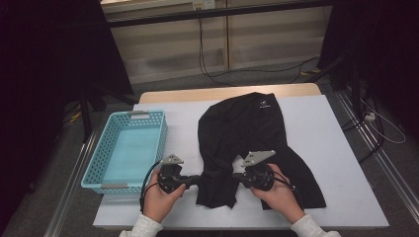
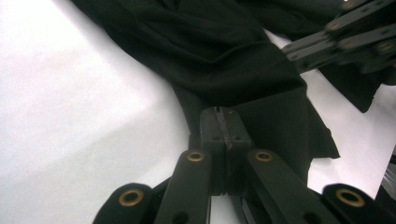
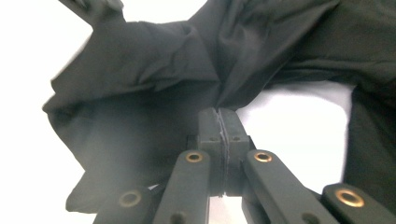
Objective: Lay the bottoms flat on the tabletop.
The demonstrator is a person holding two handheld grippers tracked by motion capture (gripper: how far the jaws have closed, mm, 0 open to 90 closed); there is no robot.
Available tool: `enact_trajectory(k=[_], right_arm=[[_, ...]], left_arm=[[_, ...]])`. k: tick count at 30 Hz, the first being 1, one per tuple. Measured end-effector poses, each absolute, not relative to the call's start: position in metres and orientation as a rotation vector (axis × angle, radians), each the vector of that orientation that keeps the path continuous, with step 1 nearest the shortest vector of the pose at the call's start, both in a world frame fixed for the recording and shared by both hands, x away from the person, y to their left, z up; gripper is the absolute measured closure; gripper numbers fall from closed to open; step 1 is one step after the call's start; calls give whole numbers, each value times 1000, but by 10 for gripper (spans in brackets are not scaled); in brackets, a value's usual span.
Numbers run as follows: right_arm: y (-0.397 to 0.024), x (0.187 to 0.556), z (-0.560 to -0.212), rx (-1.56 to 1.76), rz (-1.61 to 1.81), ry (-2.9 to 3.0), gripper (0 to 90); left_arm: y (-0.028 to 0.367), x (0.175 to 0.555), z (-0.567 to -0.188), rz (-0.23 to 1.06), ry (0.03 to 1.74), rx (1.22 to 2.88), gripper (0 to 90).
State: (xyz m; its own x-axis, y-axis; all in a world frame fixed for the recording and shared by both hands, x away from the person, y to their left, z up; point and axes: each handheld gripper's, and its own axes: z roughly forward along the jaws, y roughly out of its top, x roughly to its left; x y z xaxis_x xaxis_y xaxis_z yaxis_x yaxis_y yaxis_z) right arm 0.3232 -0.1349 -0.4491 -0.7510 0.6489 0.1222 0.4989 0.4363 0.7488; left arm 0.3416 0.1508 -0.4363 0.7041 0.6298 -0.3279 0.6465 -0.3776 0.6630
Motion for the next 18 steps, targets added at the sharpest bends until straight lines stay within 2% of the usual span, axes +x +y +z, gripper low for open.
enact_trajectory(k=[8,18], right_arm=[[-142,323,-441,1019,1312,2454,900],[-122,328,-439,958,1329,2467,900]], left_arm=[[151,342,-436,-27,975,2089,896],[160,339,-435,-15,999,2071,877]])
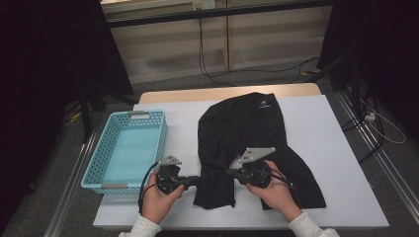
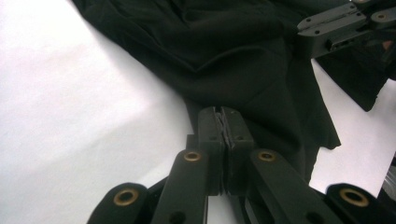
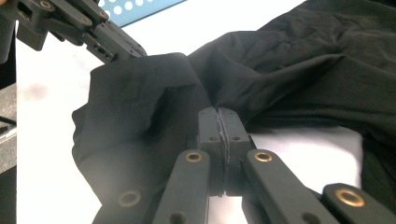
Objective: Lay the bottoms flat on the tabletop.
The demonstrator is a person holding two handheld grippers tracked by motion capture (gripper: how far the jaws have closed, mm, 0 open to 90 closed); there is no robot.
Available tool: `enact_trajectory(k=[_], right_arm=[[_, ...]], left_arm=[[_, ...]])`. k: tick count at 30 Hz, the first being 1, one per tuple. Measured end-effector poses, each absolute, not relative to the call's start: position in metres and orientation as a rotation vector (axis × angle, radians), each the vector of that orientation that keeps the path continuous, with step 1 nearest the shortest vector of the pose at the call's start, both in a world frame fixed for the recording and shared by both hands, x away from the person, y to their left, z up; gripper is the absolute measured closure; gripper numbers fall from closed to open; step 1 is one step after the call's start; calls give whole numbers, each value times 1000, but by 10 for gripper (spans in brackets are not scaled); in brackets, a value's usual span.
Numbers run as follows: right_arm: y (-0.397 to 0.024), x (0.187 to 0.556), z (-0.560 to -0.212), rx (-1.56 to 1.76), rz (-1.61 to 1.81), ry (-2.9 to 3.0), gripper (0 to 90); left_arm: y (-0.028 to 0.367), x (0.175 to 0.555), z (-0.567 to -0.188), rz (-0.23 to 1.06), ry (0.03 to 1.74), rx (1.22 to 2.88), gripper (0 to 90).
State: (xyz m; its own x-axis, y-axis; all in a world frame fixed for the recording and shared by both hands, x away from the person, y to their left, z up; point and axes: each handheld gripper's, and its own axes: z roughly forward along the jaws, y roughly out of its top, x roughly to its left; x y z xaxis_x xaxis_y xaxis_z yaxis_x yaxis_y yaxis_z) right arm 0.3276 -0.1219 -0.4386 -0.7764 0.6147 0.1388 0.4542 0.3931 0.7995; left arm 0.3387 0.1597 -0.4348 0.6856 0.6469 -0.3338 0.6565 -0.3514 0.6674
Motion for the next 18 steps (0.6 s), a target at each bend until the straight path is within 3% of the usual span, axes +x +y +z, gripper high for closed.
enact_trajectory(k=[6,15,18], right_arm=[[-111,332,-444,946,1299,2504,899],[-98,337,-449,933,1276,2525,892],[-96,337,-451,924,1265,2531,887]], left_arm=[[164,336,-433,-4,1008,2040,834],[155,335,-440,15,979,2023,544],[152,335,-441,9,973,2030,539]])
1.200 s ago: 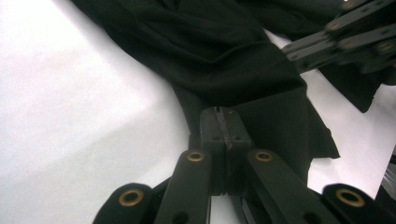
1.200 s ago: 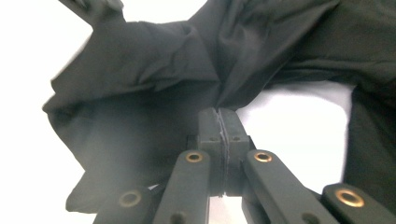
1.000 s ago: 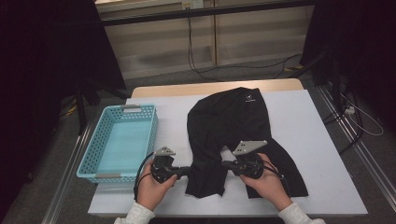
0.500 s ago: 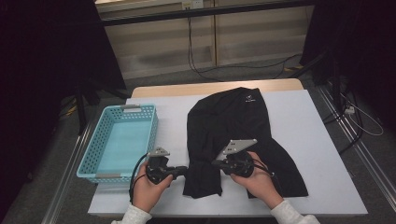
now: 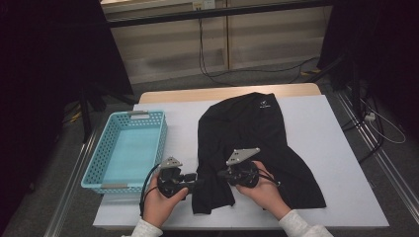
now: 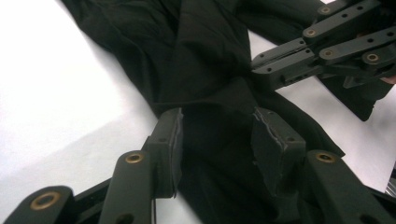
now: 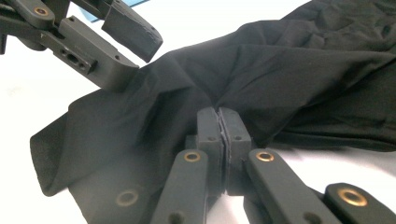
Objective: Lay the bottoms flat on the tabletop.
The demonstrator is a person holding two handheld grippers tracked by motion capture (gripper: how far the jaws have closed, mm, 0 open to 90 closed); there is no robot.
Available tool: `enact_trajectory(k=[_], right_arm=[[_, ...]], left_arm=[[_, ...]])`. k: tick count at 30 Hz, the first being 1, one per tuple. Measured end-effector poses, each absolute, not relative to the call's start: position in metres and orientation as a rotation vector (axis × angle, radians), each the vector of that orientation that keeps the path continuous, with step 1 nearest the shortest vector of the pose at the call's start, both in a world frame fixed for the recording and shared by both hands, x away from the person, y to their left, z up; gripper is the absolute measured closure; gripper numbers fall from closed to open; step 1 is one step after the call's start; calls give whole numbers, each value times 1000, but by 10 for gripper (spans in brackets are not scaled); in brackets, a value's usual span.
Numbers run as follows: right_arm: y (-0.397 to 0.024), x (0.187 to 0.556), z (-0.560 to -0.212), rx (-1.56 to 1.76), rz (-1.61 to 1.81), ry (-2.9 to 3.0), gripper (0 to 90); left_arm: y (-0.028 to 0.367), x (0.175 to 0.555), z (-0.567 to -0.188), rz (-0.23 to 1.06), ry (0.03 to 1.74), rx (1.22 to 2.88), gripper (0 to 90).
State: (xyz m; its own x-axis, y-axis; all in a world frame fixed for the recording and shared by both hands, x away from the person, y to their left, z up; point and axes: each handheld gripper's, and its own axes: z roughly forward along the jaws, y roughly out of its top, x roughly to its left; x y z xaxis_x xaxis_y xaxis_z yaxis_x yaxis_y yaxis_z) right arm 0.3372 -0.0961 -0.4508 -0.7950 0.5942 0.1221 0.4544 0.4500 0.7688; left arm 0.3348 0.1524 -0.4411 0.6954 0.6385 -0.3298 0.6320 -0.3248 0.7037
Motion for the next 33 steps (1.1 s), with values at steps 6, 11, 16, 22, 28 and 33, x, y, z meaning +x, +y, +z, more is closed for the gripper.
enact_trajectory(k=[6,11,16,22,28,33], right_arm=[[-94,336,-451,887,1256,2528,782],[-102,338,-445,938,1269,2479,669],[-118,344,-442,1019,1256,2413,617],[-119,345,-449,1048,1197,2436,620],[-118,347,-453,1056,1155,2453,629],[-110,344,-457,1007,1116,2500,625]], left_arm=[[147,333,-448,6,987,2096,771],[150,335,-447,9,1028,2110,900],[161,336,-438,33,1062,2089,900],[169,337,-431,65,1093,2082,900],[172,337,-428,74,1109,2073,900],[172,337,-429,83,1123,2090,900]])
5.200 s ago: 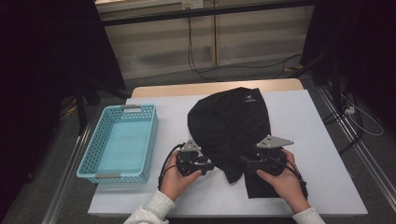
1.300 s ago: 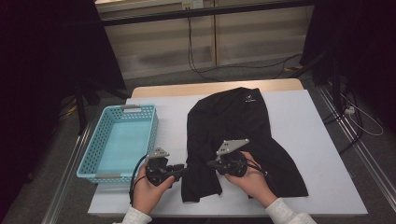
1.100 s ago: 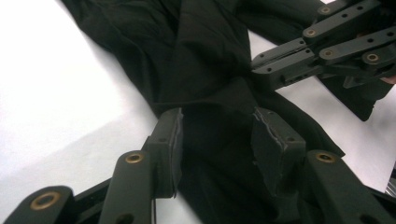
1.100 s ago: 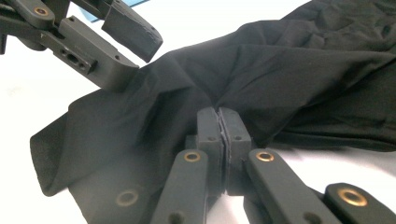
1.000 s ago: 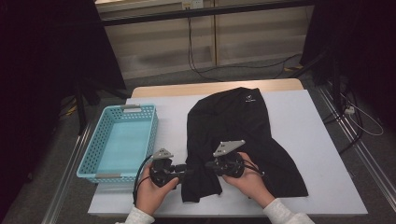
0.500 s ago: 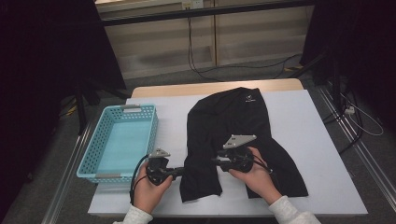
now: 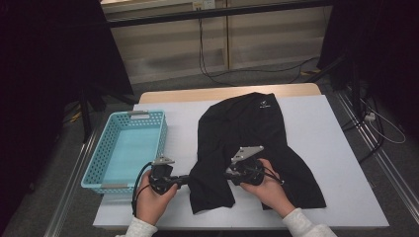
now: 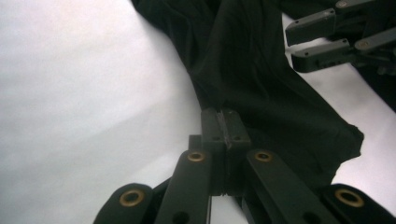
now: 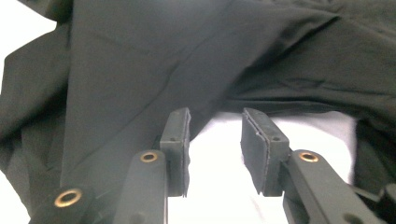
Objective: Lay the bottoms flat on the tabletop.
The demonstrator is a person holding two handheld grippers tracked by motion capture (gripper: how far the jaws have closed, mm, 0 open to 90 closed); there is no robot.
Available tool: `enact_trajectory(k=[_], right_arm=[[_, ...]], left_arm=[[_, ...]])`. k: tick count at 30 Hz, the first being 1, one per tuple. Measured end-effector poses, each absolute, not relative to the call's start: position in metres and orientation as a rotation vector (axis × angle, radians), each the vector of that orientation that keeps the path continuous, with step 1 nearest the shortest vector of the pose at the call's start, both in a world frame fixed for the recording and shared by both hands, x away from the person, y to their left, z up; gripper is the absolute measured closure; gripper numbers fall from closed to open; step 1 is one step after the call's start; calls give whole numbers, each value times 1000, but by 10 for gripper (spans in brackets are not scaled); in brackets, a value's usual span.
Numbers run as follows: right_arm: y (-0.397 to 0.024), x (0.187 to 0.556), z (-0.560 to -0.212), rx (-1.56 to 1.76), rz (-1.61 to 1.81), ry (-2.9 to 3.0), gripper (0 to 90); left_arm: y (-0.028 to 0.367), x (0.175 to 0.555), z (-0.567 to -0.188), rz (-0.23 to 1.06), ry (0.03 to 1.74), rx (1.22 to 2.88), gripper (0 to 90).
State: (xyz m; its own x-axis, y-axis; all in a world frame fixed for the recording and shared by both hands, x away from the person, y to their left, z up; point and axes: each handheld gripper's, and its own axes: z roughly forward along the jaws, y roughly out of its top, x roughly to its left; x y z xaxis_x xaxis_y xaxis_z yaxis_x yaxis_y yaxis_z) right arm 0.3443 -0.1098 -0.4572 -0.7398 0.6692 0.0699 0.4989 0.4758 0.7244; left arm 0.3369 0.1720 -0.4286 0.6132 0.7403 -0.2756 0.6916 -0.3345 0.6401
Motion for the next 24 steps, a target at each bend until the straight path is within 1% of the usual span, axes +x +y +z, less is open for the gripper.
enact_trajectory(k=[11,16,19,24], right_arm=[[-114,349,-456,1076,1129,2409,615],[-111,354,-452,1049,1141,2359,613],[-108,358,-452,1017,1120,2367,596],[-105,363,-456,1022,1116,2385,611]], left_arm=[[182,338,-422,109,1155,2060,900],[183,338,-423,127,1166,2050,900],[182,338,-425,113,1162,2057,900],[179,338,-427,114,1158,2059,900]])
